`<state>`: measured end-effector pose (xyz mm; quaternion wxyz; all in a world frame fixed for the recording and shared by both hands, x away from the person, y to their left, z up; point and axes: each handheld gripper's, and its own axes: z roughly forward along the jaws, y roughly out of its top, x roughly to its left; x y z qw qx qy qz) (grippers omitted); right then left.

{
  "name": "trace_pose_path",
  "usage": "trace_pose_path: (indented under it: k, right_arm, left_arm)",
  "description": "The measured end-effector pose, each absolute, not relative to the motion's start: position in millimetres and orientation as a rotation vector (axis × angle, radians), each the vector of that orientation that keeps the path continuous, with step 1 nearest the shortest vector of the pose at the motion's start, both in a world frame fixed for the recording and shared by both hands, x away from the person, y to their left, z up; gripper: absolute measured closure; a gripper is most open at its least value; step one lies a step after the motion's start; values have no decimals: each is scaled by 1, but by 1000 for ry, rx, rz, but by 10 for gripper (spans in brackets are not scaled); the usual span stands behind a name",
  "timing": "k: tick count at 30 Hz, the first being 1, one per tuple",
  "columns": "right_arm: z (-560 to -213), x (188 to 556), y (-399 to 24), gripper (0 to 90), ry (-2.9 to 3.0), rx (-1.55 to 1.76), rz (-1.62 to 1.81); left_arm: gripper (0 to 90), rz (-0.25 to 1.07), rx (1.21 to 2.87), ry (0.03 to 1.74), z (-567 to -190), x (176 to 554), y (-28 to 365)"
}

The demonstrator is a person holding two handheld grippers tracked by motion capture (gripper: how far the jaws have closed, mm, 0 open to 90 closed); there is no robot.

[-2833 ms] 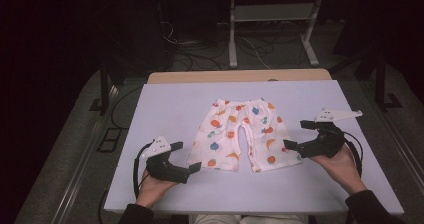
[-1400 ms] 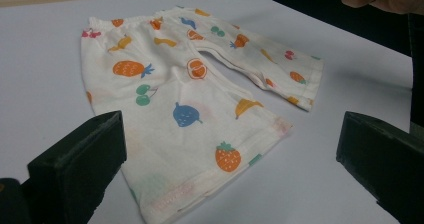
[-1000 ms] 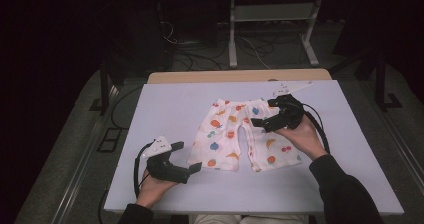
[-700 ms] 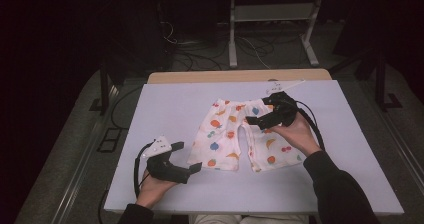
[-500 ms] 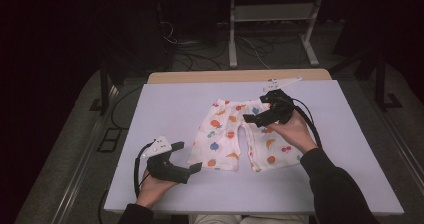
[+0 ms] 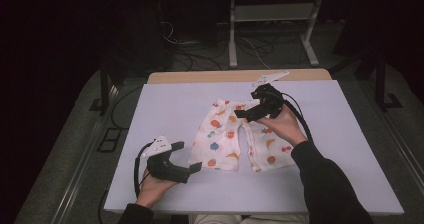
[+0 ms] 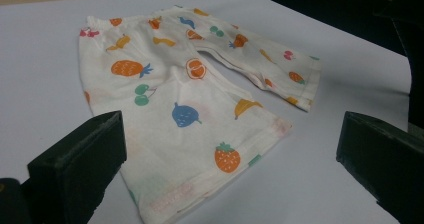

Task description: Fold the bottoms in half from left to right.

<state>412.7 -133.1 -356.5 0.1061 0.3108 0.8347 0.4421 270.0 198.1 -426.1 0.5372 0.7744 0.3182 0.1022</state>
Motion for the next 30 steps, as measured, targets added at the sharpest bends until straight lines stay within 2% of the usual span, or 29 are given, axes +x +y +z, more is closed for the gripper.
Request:
trace_pose_path:
  k: [30]
  right_arm:
    - [-362,456,-103,0,2484,914,1277]
  left_arm:
    - [0,245,1831,772,-426,270,202]
